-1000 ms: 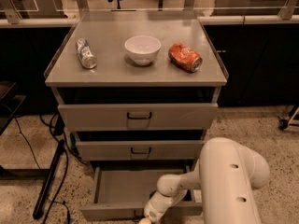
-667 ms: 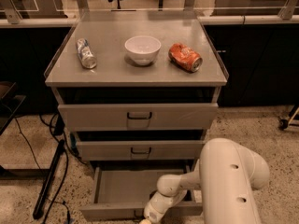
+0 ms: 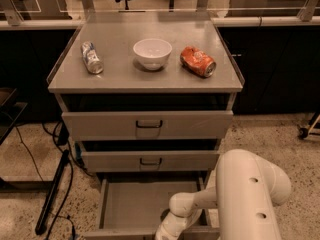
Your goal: Open bottom drawer
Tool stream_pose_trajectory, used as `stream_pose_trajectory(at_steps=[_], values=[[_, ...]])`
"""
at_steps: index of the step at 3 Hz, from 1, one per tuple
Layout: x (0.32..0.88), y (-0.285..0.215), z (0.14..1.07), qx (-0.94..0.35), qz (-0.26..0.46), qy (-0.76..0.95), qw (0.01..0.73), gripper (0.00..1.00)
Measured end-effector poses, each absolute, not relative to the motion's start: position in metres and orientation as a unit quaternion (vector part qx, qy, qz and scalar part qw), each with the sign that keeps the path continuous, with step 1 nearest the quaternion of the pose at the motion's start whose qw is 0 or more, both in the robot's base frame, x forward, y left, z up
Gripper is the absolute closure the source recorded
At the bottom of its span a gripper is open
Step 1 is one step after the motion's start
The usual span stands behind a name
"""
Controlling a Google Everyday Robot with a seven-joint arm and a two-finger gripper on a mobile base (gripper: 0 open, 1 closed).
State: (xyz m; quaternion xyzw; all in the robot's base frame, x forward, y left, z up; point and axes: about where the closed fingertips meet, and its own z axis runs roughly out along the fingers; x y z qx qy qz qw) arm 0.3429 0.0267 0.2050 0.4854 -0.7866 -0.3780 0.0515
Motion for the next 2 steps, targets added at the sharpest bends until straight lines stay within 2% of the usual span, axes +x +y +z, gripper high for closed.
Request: stream_pose_trajectory(at_steps=[2], values=[[0.3298,0.0261,0.2057,0.474,-0.381,-0.792,0.056,0.00]])
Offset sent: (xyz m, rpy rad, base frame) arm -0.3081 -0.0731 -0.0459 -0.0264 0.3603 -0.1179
